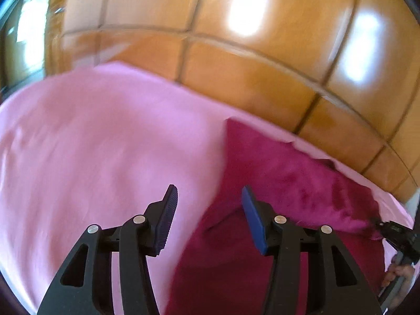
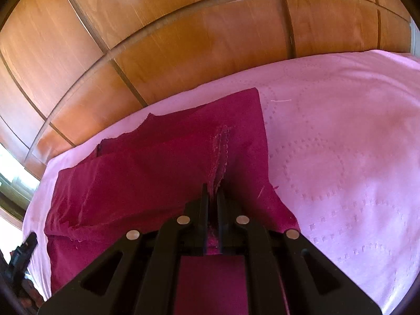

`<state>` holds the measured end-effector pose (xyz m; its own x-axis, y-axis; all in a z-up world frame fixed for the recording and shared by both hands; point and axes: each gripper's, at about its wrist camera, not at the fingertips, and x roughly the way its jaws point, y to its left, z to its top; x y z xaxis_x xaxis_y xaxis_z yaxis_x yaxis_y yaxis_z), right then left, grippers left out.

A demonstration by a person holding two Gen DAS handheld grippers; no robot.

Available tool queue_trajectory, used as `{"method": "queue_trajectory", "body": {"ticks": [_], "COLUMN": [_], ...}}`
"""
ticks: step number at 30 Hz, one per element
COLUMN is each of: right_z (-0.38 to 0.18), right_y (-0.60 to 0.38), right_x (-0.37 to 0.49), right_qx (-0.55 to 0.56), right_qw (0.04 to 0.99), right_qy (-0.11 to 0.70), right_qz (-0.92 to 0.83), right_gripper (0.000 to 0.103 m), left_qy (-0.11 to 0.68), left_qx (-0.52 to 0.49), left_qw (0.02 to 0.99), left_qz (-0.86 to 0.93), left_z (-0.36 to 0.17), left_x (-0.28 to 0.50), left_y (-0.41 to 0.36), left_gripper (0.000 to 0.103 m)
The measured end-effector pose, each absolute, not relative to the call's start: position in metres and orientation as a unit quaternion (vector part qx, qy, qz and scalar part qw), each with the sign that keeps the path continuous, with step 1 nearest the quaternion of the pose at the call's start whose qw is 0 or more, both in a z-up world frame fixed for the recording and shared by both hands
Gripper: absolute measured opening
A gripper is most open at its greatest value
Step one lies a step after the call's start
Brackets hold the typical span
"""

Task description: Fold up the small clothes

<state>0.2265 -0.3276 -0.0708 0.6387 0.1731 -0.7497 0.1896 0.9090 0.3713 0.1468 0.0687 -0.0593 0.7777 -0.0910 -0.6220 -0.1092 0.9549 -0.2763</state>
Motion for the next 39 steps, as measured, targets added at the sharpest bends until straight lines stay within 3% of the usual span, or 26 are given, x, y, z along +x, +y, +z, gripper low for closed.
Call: {"method": "queue_trajectory", "body": {"ticks": [5,7,11,13,16,20,24,34,39], "right_z": [-0.056,-0.053,-0.071,-0.066,-0.046,-0.021,-0.024,-0.086,-0.089], "right_y": [-0.331,-0.326,-0.322,-0.322,-0.315,-0.293,-0.262,-0.244,-0.239], "right_x": [0.215,0.213,0.212,0.21,0.202,0.2,0.22,0.265,0.267], "right_qx": [0.225,0.211,0.186,0.187,0.17,0.158,0.131,0.075,0.055], "right_qw": [0.882,0.886,0.886,0.888,0.903,0.919,0.917,0.903,0.904], "right_qy": [0.413,0.413,0.424,0.42,0.394,0.362,0.374,0.423,0.424], "right_qz": [0.018,0.022,0.009,0.005,-0.007,0.019,0.043,0.021,0.018], "right_gripper": [0.005,0.004,0.006,0.014,0.053,0.068,0.077,0.09,0.095], "left_qy": [0.353,0.411,0.417,0.42,0.398,0.368,0.345,0.421,0.413], "left_qx": [-0.073,-0.035,-0.044,-0.069,-0.092,-0.1,-0.094,-0.064,-0.07], "left_qw": [0.932,0.911,0.908,0.905,0.912,0.924,0.932,0.904,0.908], "left_qz": [-0.041,-0.031,-0.011,-0.011,-0.023,-0.038,-0.054,-0.031,-0.005], "left_z": [-0.062,-0.089,-0.101,-0.096,-0.082,-0.059,-0.049,-0.11,-0.101], "left_x": [0.183,0.2,0.196,0.192,0.183,0.193,0.217,0.282,0.271], "left_y": [0.032,0.025,0.032,0.037,0.043,0.039,0.026,0.018,0.021], "left_gripper": [0.05,0.038,0.038,0.038,0.038,0.038,0.056,0.056,0.056]}}
